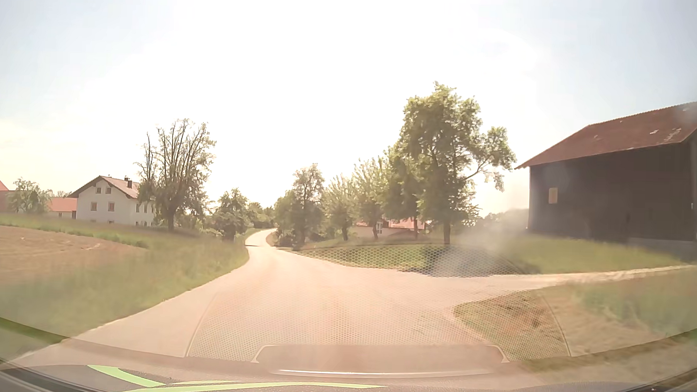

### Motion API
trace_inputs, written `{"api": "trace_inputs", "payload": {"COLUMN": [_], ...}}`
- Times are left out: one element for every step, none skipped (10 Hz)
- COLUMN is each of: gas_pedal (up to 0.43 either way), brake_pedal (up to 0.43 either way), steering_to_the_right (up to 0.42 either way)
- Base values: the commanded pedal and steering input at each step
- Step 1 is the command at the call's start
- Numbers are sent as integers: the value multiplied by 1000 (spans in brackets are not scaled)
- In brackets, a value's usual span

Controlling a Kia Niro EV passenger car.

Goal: Follow the waypoints while adhering to traffic rules and regulations

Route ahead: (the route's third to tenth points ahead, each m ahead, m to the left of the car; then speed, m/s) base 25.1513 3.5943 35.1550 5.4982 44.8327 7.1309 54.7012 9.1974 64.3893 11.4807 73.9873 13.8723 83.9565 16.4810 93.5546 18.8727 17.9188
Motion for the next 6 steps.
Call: {"api": "trace_inputs", "payload": {"gas_pedal": [287, 287, 287, 287, 287, 287], "brake_pedal": [0, 0, 0, 0, 0, 0], "steering_to_the_right": [-36, -36, -35, -35, -35, -35]}}
